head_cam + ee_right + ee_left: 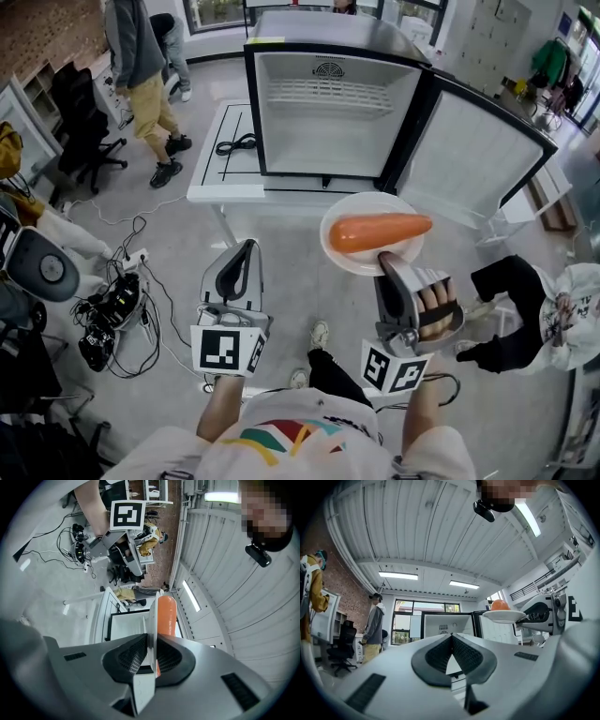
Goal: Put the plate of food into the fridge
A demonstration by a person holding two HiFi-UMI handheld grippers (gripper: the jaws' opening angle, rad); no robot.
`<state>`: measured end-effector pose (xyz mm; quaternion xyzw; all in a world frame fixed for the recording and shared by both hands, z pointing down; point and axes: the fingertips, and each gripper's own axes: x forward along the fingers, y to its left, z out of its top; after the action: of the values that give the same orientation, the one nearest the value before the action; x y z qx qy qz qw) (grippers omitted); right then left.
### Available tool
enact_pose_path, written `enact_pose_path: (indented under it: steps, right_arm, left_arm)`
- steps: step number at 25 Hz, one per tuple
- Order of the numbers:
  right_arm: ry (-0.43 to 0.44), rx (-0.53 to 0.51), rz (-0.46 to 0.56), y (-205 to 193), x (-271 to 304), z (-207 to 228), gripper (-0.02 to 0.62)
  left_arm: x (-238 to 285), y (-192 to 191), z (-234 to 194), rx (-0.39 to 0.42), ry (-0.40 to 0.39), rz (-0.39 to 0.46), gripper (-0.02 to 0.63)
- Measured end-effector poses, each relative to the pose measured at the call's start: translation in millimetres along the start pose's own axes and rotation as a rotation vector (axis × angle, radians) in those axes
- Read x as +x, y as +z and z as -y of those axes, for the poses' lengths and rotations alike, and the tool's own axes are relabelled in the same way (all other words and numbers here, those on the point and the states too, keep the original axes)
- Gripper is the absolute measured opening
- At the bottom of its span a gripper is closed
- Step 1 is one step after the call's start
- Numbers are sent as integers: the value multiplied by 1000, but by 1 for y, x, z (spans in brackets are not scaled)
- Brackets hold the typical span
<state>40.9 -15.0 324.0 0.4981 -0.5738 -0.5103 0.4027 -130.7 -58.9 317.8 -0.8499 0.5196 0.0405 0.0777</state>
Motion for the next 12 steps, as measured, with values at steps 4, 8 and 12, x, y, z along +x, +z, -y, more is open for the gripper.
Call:
enact_pose_path:
  steps: [4,8,12]
  right_arm:
    - [-12,4,23,-18,48,2,43]
    - [-23,22,42,-34,92,13,43]
    - [-6,16,59,-58,137,23,43]
  left_arm:
    - [50,-8,-4,-19,-16,-9,5]
    - [99,-8,-10,-38,-7,10,5]
    - [155,-5,-11,-36,-7,11,5]
